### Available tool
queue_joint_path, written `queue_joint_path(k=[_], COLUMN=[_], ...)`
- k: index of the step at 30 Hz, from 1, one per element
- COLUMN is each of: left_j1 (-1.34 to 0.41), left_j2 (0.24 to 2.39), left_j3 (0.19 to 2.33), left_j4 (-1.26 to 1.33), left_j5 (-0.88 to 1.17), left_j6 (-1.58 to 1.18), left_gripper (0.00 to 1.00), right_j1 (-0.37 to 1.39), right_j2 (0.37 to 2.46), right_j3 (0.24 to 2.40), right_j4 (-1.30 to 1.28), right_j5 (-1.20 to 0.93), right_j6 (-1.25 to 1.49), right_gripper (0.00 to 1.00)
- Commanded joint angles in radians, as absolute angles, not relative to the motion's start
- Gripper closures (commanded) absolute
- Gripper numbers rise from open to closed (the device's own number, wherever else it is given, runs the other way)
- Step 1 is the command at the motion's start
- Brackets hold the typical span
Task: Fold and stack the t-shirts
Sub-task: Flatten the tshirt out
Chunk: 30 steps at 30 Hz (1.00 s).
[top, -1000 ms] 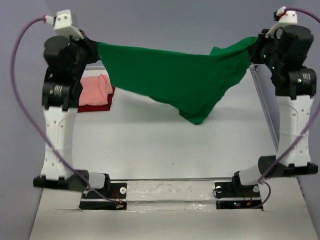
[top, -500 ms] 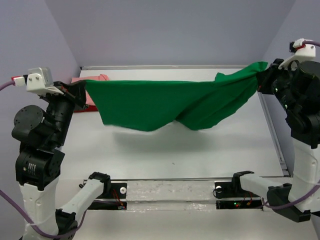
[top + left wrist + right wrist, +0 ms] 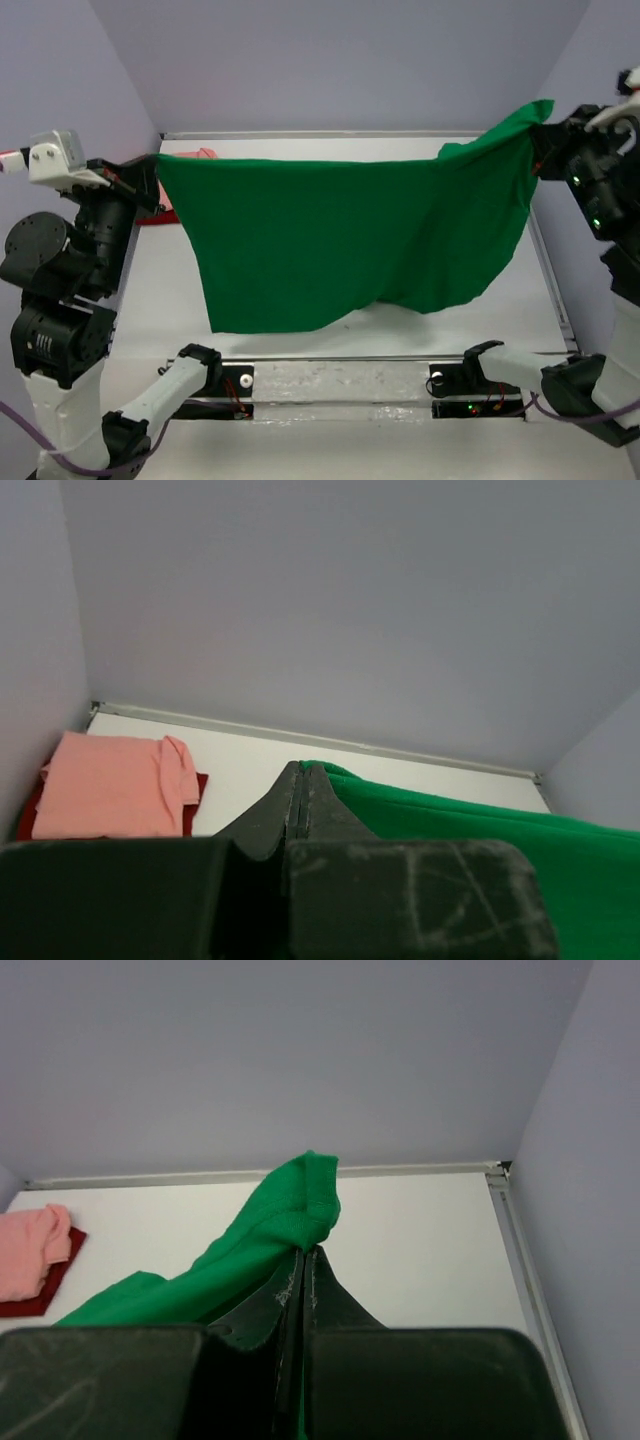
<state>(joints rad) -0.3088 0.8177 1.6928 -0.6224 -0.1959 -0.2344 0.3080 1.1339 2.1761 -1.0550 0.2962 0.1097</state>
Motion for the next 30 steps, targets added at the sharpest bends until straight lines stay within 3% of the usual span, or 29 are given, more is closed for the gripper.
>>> queue_joint_path(k=[1,5,12,18,30], left_j1=[-0.321,-0.376,-0.434,-0.44,-0.44], left_j2=[1.009,1.1,0.965,0.804,0.778], left_j3=[1.822,1.963,1.879,1.743,1.733], left_j4=[-0.552,-0.561,-0.597,-0.614,-0.632], left_j5=[-0.307,-0.365,-0.434,-0.445,-0.451], left_j6=[-0.1,-0.086,-0.097,-0.121,-0.138], left_gripper=[1.0,1.0,1.0,1.0,1.0], right_j1=[0.4,0.486,0.609,0.62,0.62], right_j2=[1.363,1.497,1.239,1.077,1.066], right_j3=[2.247,2.391,2.195,2.105,2.143], right_j4=[-0.924,-0.945,-0.896,-0.969,-1.051], right_j5=[0.537,0.586,0.777,0.783,0.773], right_j6=[-0.064,-0.064,-0.15,-0.085,-0.035], right_gripper=[1.0,1.0,1.0,1.0,1.0])
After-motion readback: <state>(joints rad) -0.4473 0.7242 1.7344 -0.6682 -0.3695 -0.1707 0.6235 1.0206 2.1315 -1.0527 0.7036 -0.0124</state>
